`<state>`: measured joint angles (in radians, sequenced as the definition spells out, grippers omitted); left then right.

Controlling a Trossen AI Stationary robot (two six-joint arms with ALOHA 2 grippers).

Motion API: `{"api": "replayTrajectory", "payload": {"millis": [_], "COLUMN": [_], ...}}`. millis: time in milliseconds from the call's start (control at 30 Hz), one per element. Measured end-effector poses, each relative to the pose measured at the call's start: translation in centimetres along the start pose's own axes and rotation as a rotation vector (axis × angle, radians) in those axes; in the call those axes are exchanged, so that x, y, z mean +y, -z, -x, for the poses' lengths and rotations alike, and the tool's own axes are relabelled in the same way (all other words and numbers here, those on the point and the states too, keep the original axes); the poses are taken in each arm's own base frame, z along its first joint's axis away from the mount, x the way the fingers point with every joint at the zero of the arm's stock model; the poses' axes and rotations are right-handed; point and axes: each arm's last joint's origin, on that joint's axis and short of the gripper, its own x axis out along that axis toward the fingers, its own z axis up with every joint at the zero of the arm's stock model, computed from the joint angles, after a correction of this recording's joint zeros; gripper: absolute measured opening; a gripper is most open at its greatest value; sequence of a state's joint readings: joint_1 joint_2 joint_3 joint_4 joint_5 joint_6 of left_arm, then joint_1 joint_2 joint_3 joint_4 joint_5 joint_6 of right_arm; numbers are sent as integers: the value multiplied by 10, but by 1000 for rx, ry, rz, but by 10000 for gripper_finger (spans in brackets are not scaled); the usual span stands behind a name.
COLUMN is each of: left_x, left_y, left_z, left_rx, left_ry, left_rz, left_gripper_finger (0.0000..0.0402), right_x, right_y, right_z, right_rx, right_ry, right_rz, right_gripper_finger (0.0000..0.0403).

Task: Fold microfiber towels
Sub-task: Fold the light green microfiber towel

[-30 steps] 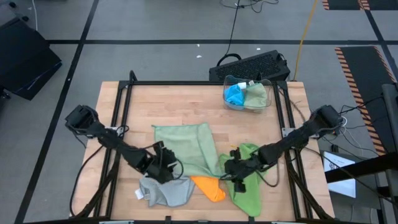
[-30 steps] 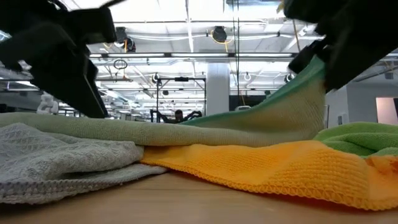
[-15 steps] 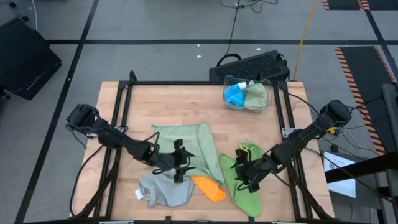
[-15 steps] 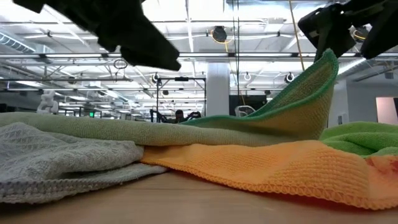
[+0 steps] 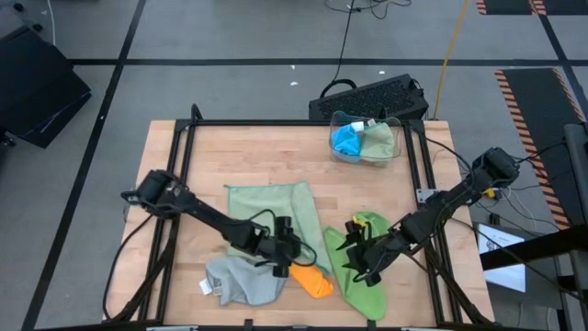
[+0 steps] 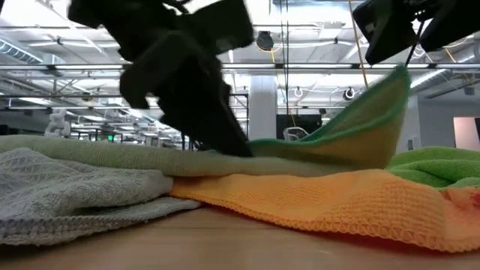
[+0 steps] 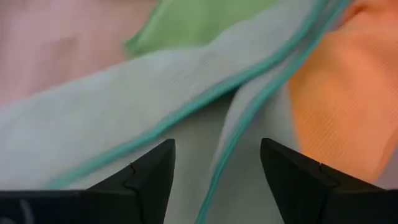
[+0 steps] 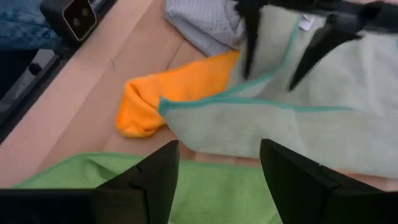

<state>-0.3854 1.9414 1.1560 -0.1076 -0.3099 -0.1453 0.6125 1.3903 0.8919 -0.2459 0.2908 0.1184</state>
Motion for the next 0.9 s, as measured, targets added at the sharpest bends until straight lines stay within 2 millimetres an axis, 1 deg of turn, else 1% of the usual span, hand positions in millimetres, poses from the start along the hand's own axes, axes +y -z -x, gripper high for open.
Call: {"api": "replayTrajectory", "payload": {"millis": [67,133,200,267,333,367,400,533,633,700,800,900], "left_x": [0,-1,-1,-2,-2,-2,-2,-1,4,8,14,22], "left_y": [1,-2,-3,-9,-12,-15,-19,-30,-39,-45,-51,-54], "left_z": [-7,-12,-12,-9,1,5,10,35,56,70,89,109], "left_rx": [26,21,32,5,5,-12,-33,-84,-122,-162,-196,-218], "left_ry": [5,6,5,8,1,3,5,22,44,47,37,-17], "left_rz": [-33,-60,-95,-112,-139,-141,-140,-161,-152,-134,-121,-101], "left_gripper_finger": [228,200,154,97,35,18,13,16,6,7,13,10], "right_x": [-1,-1,0,1,2,3,4,7,9,9,7,6], "right_y": [-1,-1,-4,-5,-7,-7,-6,-6,-11,-12,-13,-16], "right_z": [0,0,-1,-4,-8,-11,-14,-27,-32,-33,-32,-32], "right_rx": [-5,-15,-44,-53,-69,-73,-70,-85,-139,-152,-157,-176], "right_ry": [2,2,-2,-3,-5,-7,-7,-8,6,28,102,177], "right_rz": [-6,-15,-23,-26,-31,-32,-26,2,44,96,189,280], "right_gripper_finger": [215,215,215,215,215,215,215,215,215,217,233,260]}}
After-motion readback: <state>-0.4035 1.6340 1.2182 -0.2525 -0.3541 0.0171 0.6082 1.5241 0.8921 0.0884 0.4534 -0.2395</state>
